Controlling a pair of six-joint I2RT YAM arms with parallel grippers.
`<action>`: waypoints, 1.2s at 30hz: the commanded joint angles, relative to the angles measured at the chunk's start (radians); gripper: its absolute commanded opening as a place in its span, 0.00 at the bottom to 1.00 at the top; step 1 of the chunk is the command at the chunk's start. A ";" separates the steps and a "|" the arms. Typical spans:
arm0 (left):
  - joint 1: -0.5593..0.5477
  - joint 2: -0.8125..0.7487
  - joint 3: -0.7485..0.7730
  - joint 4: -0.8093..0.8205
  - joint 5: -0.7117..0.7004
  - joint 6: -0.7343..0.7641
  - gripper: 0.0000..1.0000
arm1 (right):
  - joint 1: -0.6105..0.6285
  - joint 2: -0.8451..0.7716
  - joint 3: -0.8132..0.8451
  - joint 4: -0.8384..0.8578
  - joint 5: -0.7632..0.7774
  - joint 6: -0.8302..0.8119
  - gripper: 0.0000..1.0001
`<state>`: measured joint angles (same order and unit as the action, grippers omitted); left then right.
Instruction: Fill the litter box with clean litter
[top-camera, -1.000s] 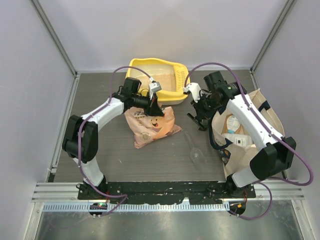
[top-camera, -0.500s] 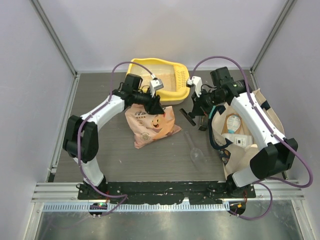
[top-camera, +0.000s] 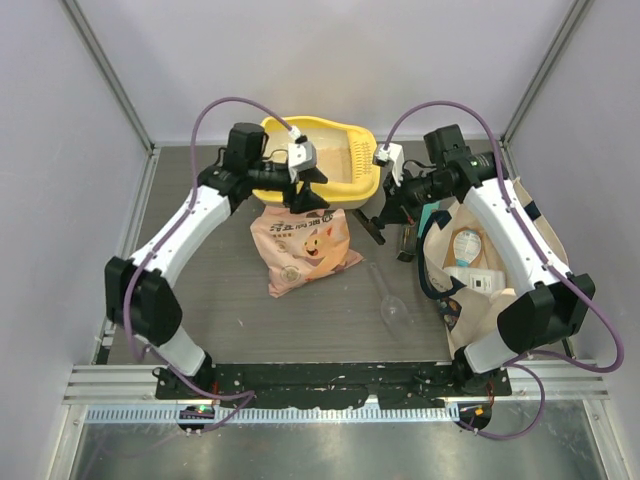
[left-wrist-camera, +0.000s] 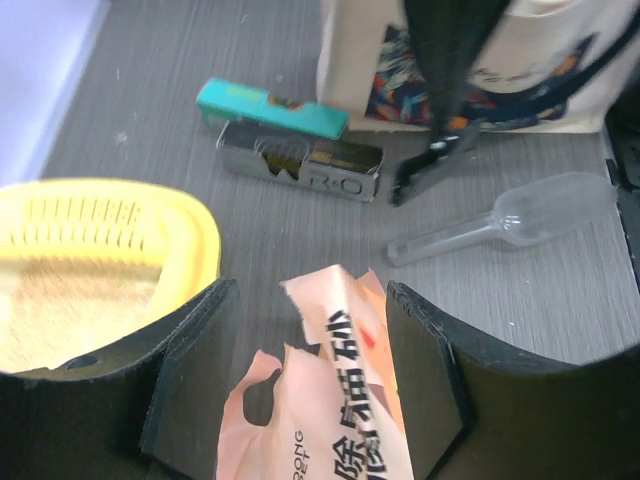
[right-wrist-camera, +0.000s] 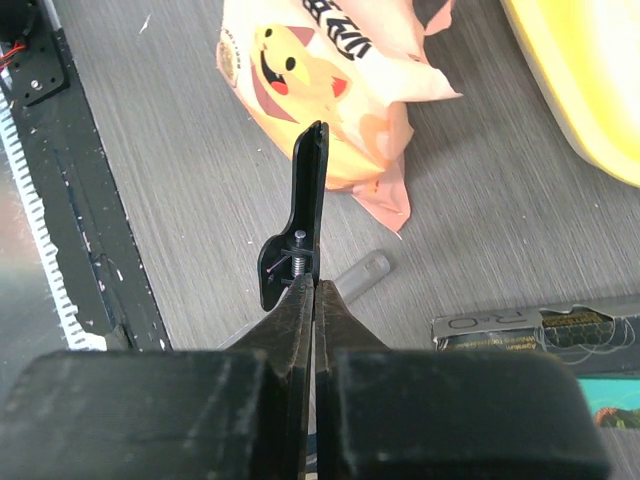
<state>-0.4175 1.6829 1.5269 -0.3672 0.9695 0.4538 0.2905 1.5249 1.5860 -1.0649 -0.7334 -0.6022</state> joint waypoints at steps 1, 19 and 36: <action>-0.015 -0.133 -0.088 -0.036 0.155 0.241 0.64 | 0.004 -0.005 0.057 -0.041 -0.089 -0.090 0.01; -0.070 -0.049 -0.079 0.025 0.182 0.158 0.56 | 0.105 0.100 0.178 -0.058 -0.035 -0.197 0.01; -0.070 -0.012 -0.057 0.019 0.190 0.099 0.18 | 0.114 0.096 0.177 -0.009 -0.054 -0.137 0.02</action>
<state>-0.4843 1.6608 1.4471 -0.3756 1.1282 0.5713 0.4004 1.6367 1.7401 -1.1103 -0.7654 -0.7532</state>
